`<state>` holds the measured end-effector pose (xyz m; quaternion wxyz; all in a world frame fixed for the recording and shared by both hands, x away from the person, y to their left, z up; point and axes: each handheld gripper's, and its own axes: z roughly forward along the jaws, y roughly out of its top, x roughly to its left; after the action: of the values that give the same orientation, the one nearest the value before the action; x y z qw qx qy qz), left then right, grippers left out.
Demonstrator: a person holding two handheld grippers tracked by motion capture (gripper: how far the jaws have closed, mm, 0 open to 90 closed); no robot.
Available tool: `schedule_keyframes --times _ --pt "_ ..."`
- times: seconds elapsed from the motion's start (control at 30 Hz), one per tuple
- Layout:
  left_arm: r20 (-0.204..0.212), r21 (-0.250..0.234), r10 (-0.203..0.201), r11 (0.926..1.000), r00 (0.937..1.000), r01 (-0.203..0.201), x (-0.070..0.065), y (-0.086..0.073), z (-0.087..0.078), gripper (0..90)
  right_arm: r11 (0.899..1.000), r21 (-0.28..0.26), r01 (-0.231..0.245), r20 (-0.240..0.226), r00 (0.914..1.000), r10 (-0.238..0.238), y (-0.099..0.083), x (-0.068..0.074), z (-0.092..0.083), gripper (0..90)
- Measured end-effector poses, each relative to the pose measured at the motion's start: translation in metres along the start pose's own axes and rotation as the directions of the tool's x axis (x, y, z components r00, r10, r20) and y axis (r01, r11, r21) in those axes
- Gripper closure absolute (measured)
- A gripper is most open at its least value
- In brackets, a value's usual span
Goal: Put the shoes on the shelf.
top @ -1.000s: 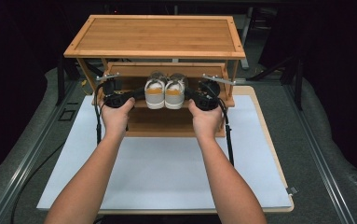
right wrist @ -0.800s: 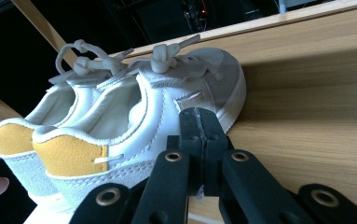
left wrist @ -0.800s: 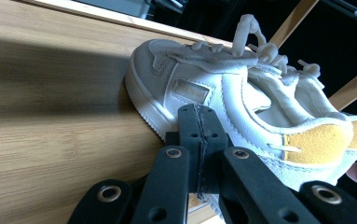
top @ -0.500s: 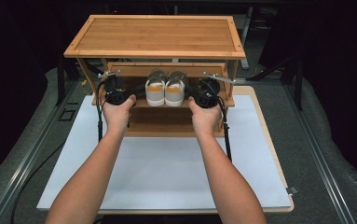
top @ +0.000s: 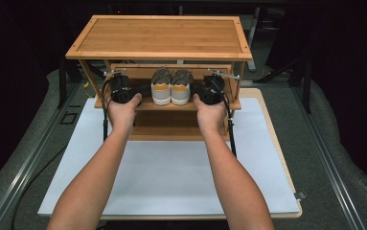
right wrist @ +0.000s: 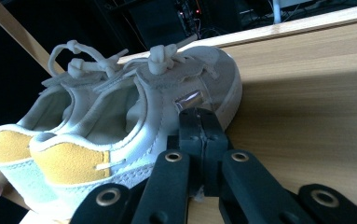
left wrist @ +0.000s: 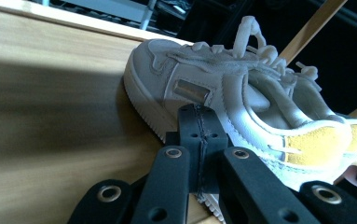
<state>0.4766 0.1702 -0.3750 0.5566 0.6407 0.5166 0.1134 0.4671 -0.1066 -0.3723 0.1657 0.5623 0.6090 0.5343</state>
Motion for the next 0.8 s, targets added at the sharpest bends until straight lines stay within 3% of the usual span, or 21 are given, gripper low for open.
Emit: schedule_keyframes --times 0.17,0.23,0.27,0.3,0.33,0.53,0.57,0.63,0.8 --pt "0.020 0.002 -0.015 0.9999 0.9997 0.015 0.005 0.002 0.004 90.0 1.000 0.005 0.000 0.007 1.0000 0.000 0.003 -0.003 0.005 90.0" --pt "0.012 0.021 0.003 0.9998 0.9999 -0.003 0.005 0.003 0.005 90.0 1.000 0.005 0.001 0.015 0.9999 -0.001 0.004 -0.002 0.006 90.0" --pt "-0.003 -0.009 -0.025 0.9997 0.9997 0.025 0.003 0.004 0.008 90.0 1.000 0.031 0.006 0.018 0.9998 -0.006 0.006 -0.002 0.005 90.0" --pt "-0.010 -0.008 -0.027 0.9996 0.9996 0.027 0.002 0.005 0.008 90.0 1.000 0.006 0.005 0.025 0.9997 -0.005 0.006 -0.001 0.008 90.0" --pt "-0.014 -0.006 -0.021 0.9998 0.9997 0.021 0.002 0.005 0.009 90.0 1.000 0.025 0.010 0.044 0.9990 -0.011 0.006 0.000 0.007 90.0" --pt "-0.032 -0.001 -0.031 0.9995 0.9990 0.031 0.003 0.008 0.014 90.0 1.000 0.024 -0.006 0.031 0.9995 0.005 0.008 -0.003 0.012 90.0" --pt "-0.036 0.011 -0.005 0.9999 0.9994 0.006 0.003 0.009 0.013 90.0 1.000 0.023 -0.007 0.028 0.9996 0.007 0.008 -0.003 0.012 90.0" --pt "-0.016 0.025 -0.005 0.9997 0.9999 0.005 0.005 0.009 0.013 90.0 1.000 0.024 -0.009 0.025 0.9996 0.009 0.008 -0.004 0.012 90.0" --pt "-0.022 -0.004 -0.029 0.9996 0.9993 0.029 0.005 0.008 0.015 90.0 1.000 0.023 -0.008 0.029 0.9995 0.007 0.009 -0.004 0.013 90.0"
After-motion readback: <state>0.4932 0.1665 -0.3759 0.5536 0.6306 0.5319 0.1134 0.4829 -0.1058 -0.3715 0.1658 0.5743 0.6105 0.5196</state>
